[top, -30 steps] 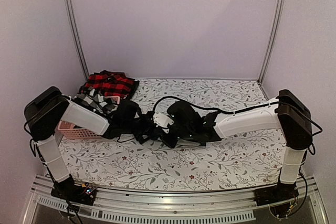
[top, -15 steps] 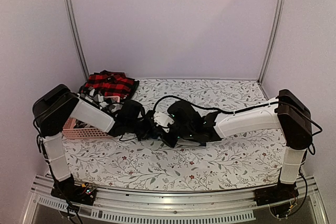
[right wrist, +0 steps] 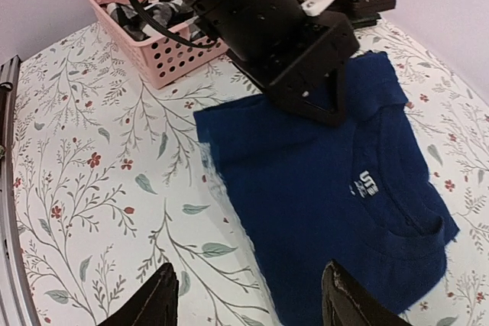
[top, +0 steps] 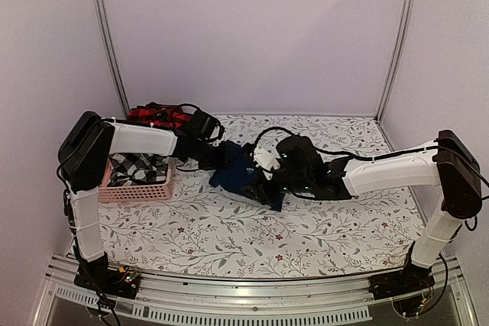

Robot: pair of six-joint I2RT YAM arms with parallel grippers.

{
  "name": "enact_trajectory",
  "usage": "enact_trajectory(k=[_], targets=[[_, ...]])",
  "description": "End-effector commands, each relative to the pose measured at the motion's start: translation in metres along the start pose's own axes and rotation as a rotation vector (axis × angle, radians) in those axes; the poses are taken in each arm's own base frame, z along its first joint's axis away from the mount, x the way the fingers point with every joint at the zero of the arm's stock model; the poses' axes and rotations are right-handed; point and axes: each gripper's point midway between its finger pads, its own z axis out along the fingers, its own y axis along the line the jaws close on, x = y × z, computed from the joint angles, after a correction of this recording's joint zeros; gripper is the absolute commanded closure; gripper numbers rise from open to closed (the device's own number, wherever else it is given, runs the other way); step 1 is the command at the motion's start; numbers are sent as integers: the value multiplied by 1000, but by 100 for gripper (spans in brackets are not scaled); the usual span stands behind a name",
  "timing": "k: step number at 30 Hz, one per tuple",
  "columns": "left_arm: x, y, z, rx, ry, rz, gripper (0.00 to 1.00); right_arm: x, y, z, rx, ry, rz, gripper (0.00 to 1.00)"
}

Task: Fold and stack the mixed laundry pile
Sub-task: Place the square-folded T-shirt at the corner of the board.

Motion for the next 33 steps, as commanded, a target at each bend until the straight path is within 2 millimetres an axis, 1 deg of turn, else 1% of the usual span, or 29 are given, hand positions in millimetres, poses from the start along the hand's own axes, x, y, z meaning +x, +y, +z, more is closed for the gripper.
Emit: enact_trajectory(k=[1,2,3,5,9,12,14,17,19,23,26,31,33], targets=[[-32,43,-10,-213,23,229,100,-22,-27,-41,35,-112,91,34],[-42,47,-10,-242,17,262,100,-23,-31,-49,45,-122,117,33],[-60,46,-14,-263,-8,284,100,-19,-35,-53,57,-122,127,31],[-80,51,-15,-313,-18,338,100,-15,-42,-62,79,-126,150,26],[-126,61,-20,-400,-58,408,100,-11,-47,-74,99,-139,173,24],[-152,66,-25,-417,-78,442,100,-6,-48,-76,106,-131,179,23],[-168,67,-33,-427,-96,458,100,-4,-48,-76,107,-126,180,23],[-190,75,-51,-487,-133,481,100,-3,-48,-73,107,-119,179,23],[-204,76,-63,-492,-159,483,100,-2,-49,-71,107,-114,180,23],[-224,85,-90,-507,-201,480,100,-1,-48,-65,99,-106,176,23],[-235,94,-107,-531,-232,483,100,-3,-48,-62,98,-105,175,23],[-243,114,-123,-564,-236,464,100,-6,-47,-57,92,-105,167,23],[-247,116,-130,-558,-251,458,100,-6,-47,-56,90,-103,168,23]])
